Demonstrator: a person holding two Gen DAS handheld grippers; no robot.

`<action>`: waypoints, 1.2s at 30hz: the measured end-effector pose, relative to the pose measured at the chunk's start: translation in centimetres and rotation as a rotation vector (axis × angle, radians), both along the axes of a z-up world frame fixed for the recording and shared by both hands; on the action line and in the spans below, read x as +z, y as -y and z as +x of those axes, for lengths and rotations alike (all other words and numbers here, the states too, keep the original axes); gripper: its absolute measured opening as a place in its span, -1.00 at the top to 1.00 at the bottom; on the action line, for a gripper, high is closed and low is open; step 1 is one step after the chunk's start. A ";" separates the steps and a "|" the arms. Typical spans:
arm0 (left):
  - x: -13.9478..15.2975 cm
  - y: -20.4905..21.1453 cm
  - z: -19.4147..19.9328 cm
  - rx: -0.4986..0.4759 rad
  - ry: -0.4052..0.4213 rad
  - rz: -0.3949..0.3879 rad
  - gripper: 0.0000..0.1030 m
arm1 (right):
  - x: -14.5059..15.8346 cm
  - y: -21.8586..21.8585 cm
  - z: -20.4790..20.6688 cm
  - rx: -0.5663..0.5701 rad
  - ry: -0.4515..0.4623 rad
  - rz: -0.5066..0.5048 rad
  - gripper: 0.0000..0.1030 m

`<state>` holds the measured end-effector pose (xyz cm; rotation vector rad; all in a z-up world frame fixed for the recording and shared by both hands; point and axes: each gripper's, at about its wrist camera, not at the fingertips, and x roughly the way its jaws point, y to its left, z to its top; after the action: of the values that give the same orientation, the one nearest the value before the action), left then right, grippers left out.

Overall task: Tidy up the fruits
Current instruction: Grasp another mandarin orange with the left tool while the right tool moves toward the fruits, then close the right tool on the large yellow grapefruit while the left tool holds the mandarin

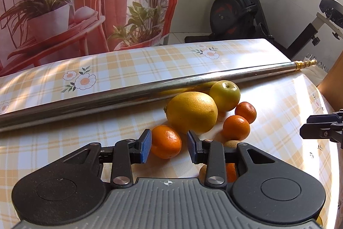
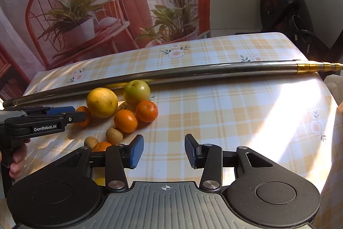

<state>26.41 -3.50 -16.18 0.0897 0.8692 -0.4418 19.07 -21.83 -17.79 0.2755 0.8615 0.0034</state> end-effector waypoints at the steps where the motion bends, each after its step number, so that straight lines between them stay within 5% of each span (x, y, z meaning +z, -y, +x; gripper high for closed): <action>1: -0.1 0.1 0.1 0.004 0.003 0.007 0.24 | 0.0 0.0 0.1 0.001 0.000 0.001 0.23; 17: -0.9 -0.5 0.0 0.017 -0.047 0.011 0.29 | 0.2 -0.3 0.7 0.021 0.007 -0.005 0.23; 25: 2.2 -2.4 -2.4 0.050 0.008 -0.049 0.29 | 1.1 -0.7 0.7 0.033 0.029 -0.023 0.23; 36: 6.7 -4.8 -5.6 0.081 0.135 -0.037 0.29 | 2.9 -1.4 1.3 0.063 0.078 -0.038 0.23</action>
<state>20.86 1.32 -9.49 0.0493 0.7293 -0.3720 20.42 -20.48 -14.85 0.2108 0.7913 0.0560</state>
